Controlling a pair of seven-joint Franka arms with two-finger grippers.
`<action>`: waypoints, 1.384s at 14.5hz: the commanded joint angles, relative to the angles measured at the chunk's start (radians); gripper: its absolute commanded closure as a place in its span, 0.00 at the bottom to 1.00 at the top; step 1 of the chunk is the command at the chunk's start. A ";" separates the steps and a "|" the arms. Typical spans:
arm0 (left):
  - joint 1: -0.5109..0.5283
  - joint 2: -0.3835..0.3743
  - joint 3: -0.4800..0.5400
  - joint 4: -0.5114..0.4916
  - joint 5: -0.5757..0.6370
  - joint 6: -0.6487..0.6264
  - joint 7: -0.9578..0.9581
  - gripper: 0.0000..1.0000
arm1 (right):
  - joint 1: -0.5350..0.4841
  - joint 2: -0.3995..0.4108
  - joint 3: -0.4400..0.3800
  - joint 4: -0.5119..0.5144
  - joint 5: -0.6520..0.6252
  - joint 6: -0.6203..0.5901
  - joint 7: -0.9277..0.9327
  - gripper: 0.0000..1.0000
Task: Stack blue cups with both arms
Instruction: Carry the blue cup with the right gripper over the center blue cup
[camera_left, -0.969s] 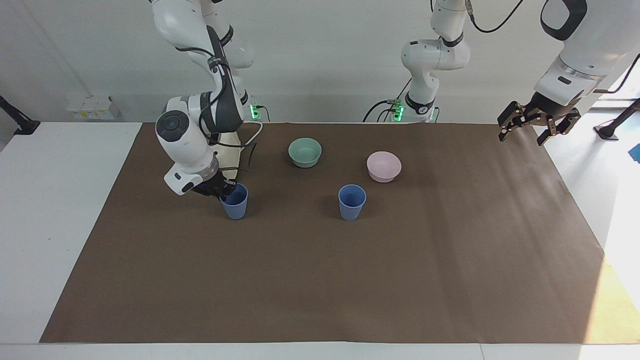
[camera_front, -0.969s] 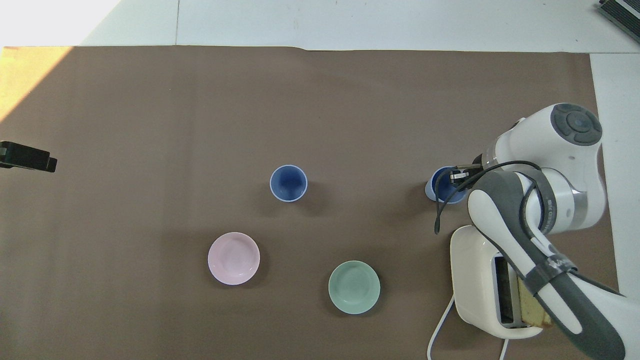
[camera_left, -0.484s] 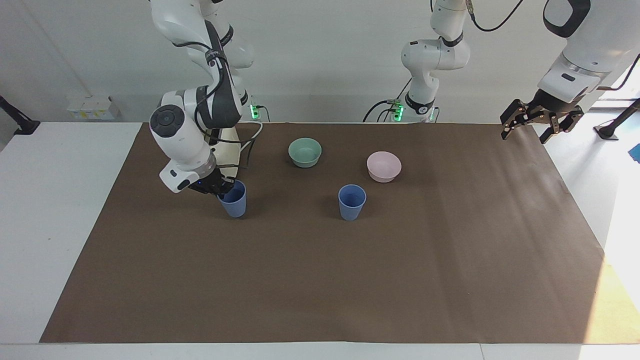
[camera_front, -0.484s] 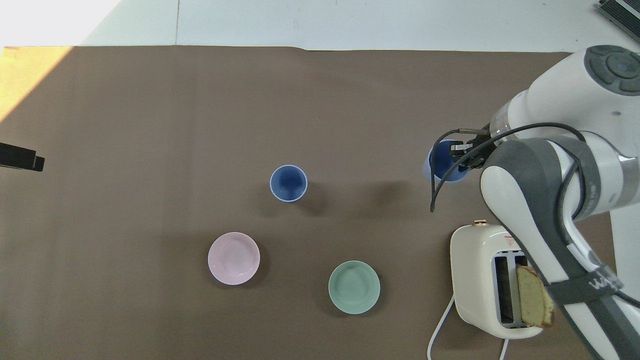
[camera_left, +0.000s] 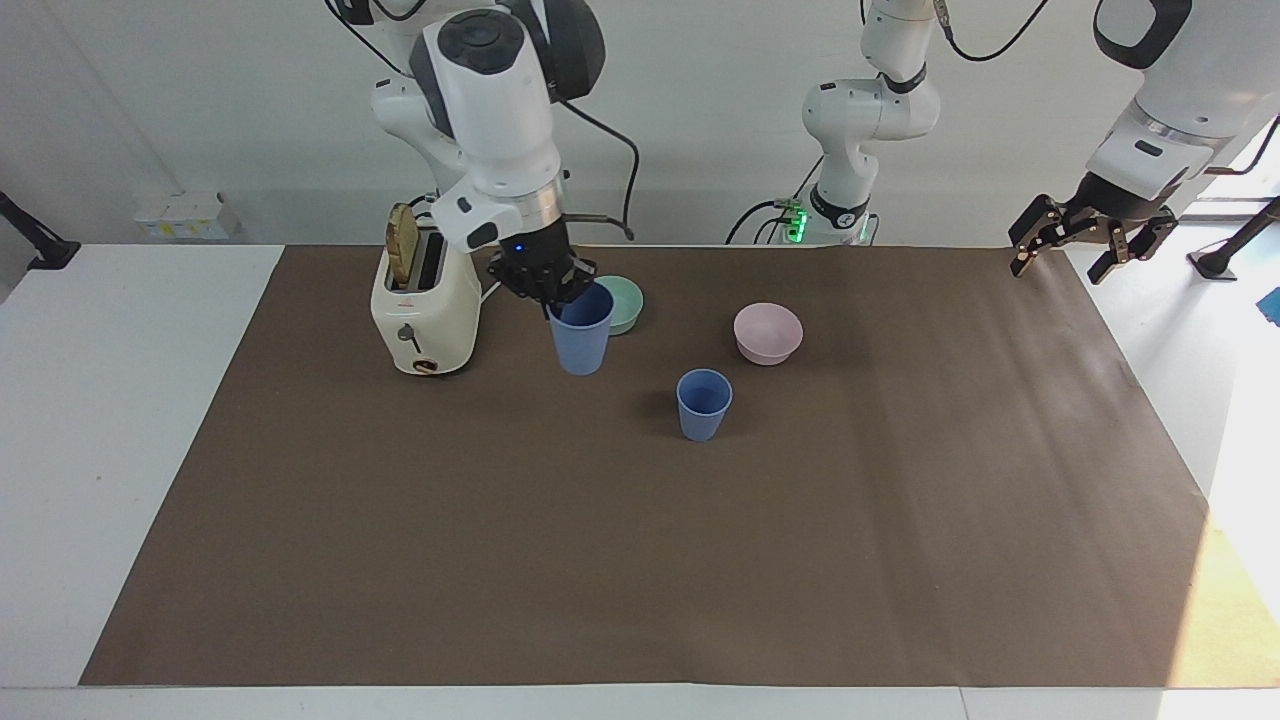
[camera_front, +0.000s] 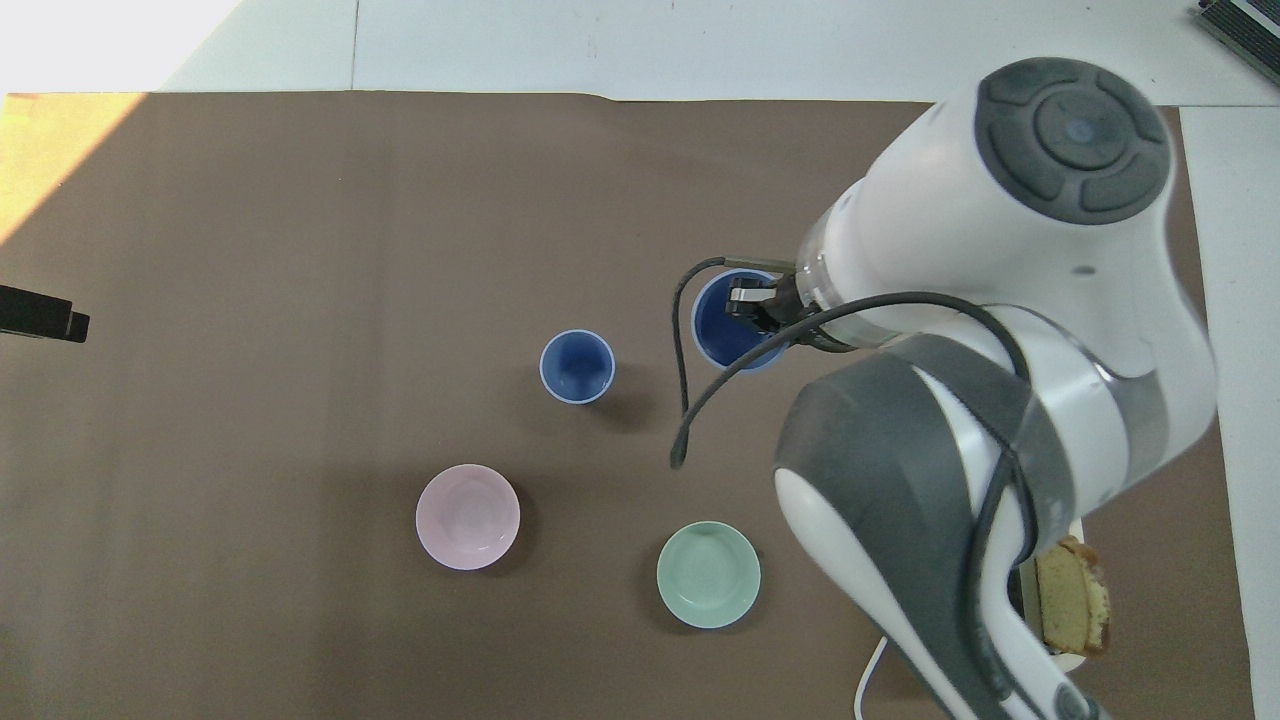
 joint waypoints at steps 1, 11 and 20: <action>0.013 -0.011 -0.008 0.000 0.005 -0.006 0.005 0.00 | 0.092 0.127 -0.001 0.156 -0.009 -0.017 0.085 1.00; 0.014 -0.012 -0.008 -0.002 0.007 -0.006 0.005 0.00 | 0.213 0.239 -0.008 0.199 -0.023 0.091 0.199 1.00; 0.013 -0.012 -0.008 -0.003 0.005 -0.005 0.004 0.00 | 0.183 0.233 -0.008 0.058 -0.027 0.178 0.194 1.00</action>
